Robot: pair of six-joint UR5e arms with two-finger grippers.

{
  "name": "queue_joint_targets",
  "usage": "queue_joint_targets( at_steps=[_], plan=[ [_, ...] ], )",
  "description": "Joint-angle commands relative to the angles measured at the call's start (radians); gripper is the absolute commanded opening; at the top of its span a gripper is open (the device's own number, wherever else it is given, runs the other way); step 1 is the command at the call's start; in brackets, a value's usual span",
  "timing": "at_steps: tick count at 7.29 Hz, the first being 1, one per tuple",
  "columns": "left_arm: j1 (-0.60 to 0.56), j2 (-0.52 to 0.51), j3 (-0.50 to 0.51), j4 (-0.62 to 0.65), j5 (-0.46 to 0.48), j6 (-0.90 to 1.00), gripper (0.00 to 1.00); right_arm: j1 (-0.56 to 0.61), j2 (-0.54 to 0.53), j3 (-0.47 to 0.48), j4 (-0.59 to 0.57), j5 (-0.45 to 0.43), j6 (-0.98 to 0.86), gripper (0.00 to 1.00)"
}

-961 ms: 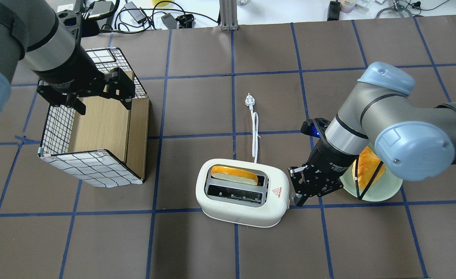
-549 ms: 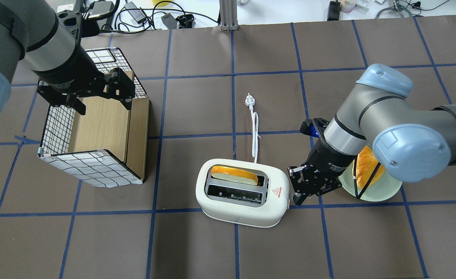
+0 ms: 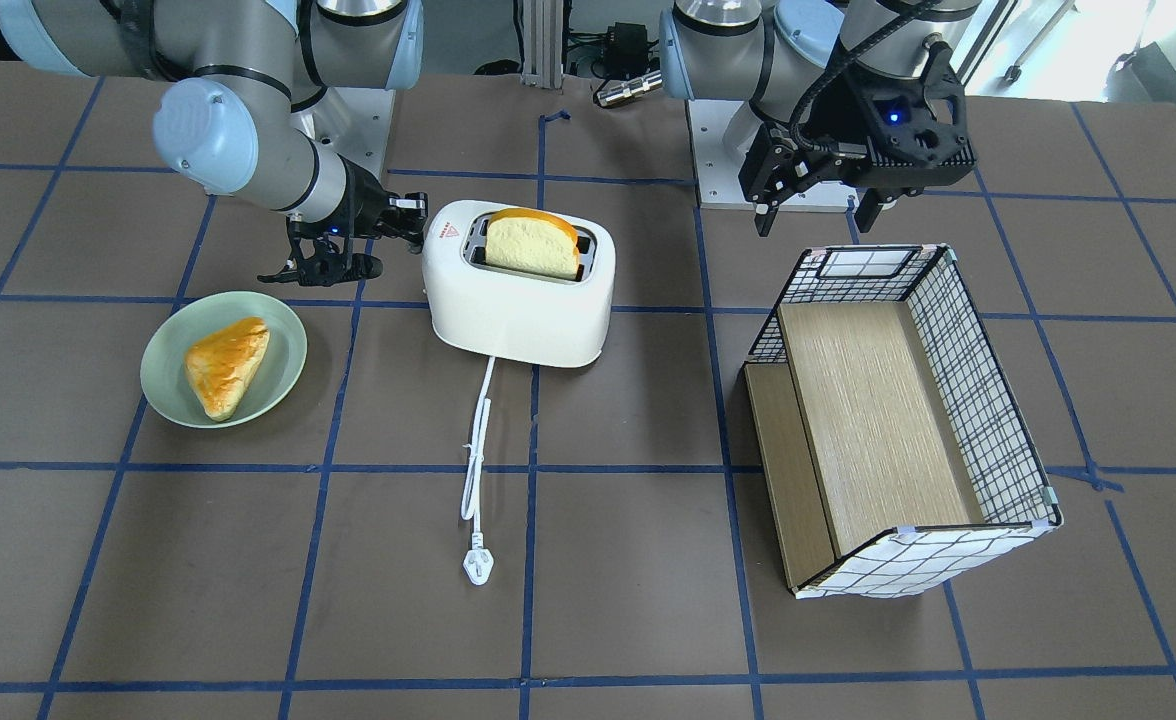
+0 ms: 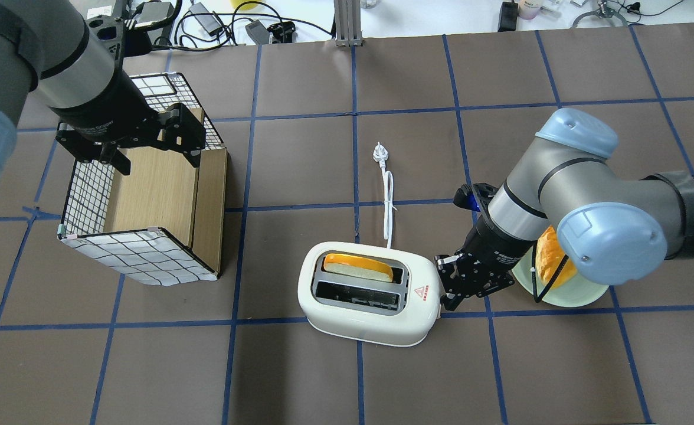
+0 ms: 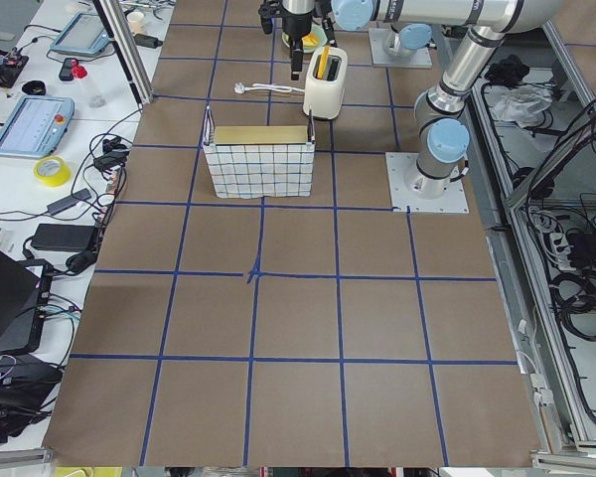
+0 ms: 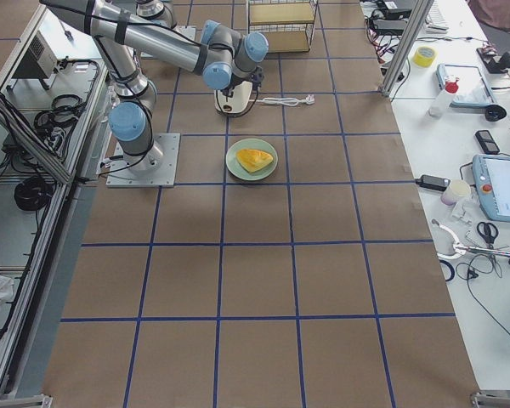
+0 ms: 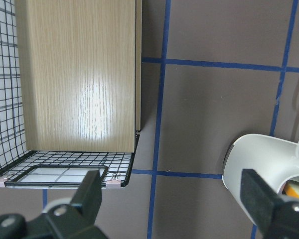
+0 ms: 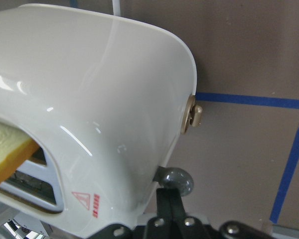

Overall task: Press toaster with right arm
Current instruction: 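Press the toaster lever down with the right gripper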

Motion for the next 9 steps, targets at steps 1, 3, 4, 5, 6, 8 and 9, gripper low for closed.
queue_joint_targets(
  at_steps=[1,3,4,5,6,8,9],
  plan=[
    [0.0,0.0,0.0,0.001,0.0,0.0,1.0,0.0,0.015,0.007,-0.023,0.0,0.001,0.0],
    [0.0,0.0,0.0,-0.001,0.0,0.0,1.0,0.0,0.026,0.01,-0.037,-0.002,0.005,0.0],
    [0.0,0.0,0.0,-0.001,0.0,0.0,1.0,0.0,0.048,0.01,-0.046,-0.002,0.005,0.0],
    [0.0,0.0,0.0,-0.001,0.0,0.0,1.0,0.0,0.056,0.01,-0.054,-0.002,0.005,0.0],
    [0.0,0.0,0.0,-0.001,0.0,0.0,1.0,0.0,0.059,0.01,-0.056,-0.002,0.006,0.0],
    [0.0,0.0,0.0,-0.001,0.0,0.0,1.0,0.0,0.059,0.042,-0.1,-0.002,0.006,0.0],
    [0.0,0.0,0.0,-0.001,0.0,0.0,1.0,-0.002,0.061,0.063,-0.134,-0.002,0.005,0.0]
  ],
)
